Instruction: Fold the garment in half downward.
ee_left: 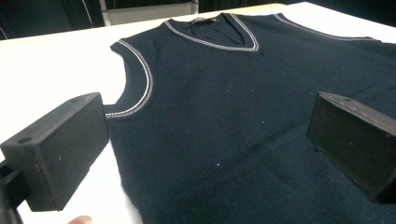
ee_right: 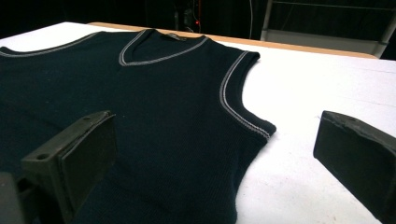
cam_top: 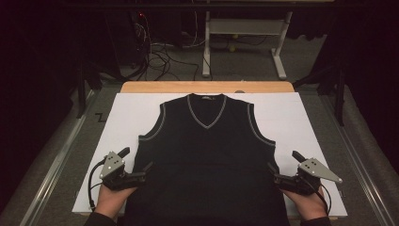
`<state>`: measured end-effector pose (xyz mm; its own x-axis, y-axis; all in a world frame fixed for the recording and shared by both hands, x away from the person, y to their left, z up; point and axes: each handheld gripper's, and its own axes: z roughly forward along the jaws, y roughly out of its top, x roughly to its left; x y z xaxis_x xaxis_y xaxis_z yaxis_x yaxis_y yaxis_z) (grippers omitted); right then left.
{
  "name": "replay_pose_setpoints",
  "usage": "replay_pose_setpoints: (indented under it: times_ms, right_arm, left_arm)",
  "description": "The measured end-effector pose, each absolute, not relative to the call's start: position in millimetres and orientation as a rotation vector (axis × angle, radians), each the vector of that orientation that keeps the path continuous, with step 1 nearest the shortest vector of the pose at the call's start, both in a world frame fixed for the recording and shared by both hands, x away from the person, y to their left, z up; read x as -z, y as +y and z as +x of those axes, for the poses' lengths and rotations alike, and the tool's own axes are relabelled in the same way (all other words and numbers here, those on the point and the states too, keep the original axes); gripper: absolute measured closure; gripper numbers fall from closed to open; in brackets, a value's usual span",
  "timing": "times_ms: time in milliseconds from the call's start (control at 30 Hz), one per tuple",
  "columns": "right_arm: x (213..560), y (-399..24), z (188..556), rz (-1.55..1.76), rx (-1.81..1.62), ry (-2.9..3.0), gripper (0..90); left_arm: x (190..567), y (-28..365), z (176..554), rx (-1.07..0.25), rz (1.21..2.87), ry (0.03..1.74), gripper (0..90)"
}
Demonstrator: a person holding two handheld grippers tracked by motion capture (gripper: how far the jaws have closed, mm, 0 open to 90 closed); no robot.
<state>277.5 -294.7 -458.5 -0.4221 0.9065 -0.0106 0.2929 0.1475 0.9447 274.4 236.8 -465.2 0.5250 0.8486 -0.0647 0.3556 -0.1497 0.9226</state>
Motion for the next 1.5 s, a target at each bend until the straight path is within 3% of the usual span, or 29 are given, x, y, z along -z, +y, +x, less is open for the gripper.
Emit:
replay_pose_setpoints:
  times_ms: [700, 1167, 1367, 1433, 1500]
  right_arm:
    - [455, -287, 282, 1.108, -1.256, 1.79, 0.2]
    - [454, -253, 343, 1.159, -1.221, 1.836, 0.2]
    - [459, -253, 355, 1.201, -1.142, 1.874, 0.2]
    - [458, -256, 352, 1.205, -1.121, 1.885, 0.2]
    - [459, -260, 349, 1.207, -1.071, 1.914, 0.4]
  left_arm:
    - [467, 243, 293, -0.573, 1.672, 1.064, 0.0]
    - [457, 228, 330, -0.52, 1.72, 1.069, 0.0]
    - [464, 235, 335, -0.545, 1.837, 1.181, 2.3]
    - [466, 242, 334, -0.53, 1.867, 1.227, 5.4]
    - [468, 247, 333, -0.488, 1.891, 1.253, 15.2]
